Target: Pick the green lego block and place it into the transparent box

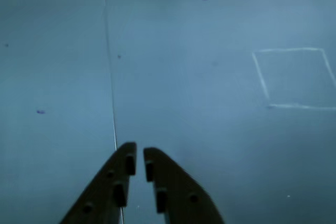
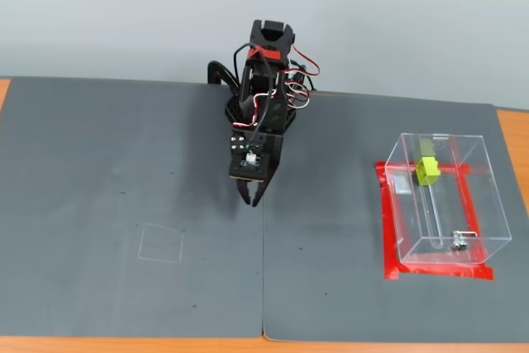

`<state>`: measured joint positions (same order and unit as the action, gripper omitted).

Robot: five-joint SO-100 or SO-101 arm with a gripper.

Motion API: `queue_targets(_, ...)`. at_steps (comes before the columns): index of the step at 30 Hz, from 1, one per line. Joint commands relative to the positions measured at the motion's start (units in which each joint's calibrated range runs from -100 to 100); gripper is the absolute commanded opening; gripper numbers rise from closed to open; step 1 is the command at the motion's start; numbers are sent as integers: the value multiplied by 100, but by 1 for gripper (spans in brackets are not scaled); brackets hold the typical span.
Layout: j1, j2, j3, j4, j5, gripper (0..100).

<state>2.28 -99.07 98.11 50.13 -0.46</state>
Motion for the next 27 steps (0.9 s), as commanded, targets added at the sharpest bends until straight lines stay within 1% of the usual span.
queue_targets(1,21,-51,180,-4,39,2)
queue_targets(6,44,-51,180,117,44,2)
queue_targets(15,-284,-51,180,161,44,2)
queue_targets(27,-269,-34,180,117,13,2)
